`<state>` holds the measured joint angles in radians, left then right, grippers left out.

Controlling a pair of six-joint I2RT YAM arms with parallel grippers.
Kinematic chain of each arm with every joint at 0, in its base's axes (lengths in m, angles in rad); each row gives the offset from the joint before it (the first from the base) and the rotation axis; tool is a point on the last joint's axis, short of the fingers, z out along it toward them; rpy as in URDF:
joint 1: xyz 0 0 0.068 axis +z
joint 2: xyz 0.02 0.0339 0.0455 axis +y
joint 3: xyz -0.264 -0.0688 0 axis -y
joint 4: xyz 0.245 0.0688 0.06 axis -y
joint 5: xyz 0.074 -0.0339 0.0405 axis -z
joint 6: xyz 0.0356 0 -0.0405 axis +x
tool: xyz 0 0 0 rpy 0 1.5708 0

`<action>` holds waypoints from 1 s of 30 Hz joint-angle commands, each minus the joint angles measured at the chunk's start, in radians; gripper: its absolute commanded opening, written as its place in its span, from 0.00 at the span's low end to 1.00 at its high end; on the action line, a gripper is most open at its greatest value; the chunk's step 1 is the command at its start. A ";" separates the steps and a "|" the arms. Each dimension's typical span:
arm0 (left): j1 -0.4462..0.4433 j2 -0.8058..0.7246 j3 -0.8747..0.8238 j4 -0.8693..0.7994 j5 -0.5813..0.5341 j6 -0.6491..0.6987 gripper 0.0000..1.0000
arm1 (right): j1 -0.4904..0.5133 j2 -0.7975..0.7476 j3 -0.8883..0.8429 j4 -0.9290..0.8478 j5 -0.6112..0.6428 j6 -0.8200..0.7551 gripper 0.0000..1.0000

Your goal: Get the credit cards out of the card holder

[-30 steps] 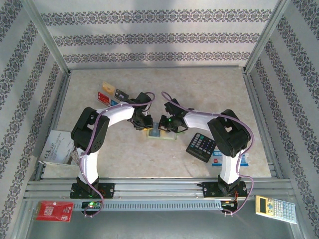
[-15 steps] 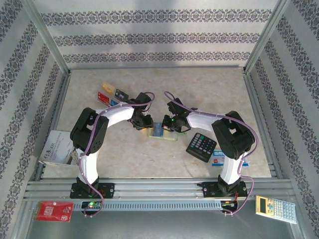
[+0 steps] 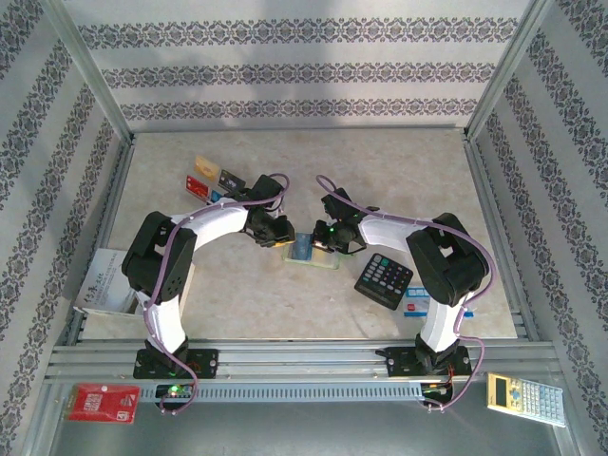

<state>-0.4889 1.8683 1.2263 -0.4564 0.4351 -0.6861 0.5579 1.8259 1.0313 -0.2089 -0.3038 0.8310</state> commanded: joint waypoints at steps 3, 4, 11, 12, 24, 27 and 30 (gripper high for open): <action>0.006 0.050 0.011 0.063 0.063 -0.034 0.22 | -0.014 -0.048 -0.026 0.021 0.005 0.001 0.04; 0.005 0.063 0.016 0.058 0.062 -0.033 0.22 | -0.016 -0.051 -0.030 0.022 0.005 0.002 0.06; 0.006 0.112 0.020 0.012 0.018 -0.042 0.17 | -0.022 -0.063 -0.042 0.053 -0.028 -0.002 0.16; 0.005 0.115 0.015 0.008 0.013 -0.046 0.17 | -0.021 -0.061 -0.041 0.057 -0.038 -0.004 0.17; 0.028 0.124 -0.053 0.040 0.045 -0.086 0.17 | -0.006 0.011 -0.007 0.058 -0.097 -0.024 0.23; 0.038 0.127 -0.076 0.065 0.067 -0.095 0.18 | -0.004 0.025 -0.008 0.056 -0.102 -0.030 0.23; 0.044 0.129 -0.090 0.078 0.081 -0.100 0.17 | 0.000 0.039 -0.004 0.053 -0.108 -0.036 0.22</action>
<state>-0.4557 1.9526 1.1893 -0.3500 0.5507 -0.7643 0.5457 1.8343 1.0084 -0.1524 -0.3912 0.8238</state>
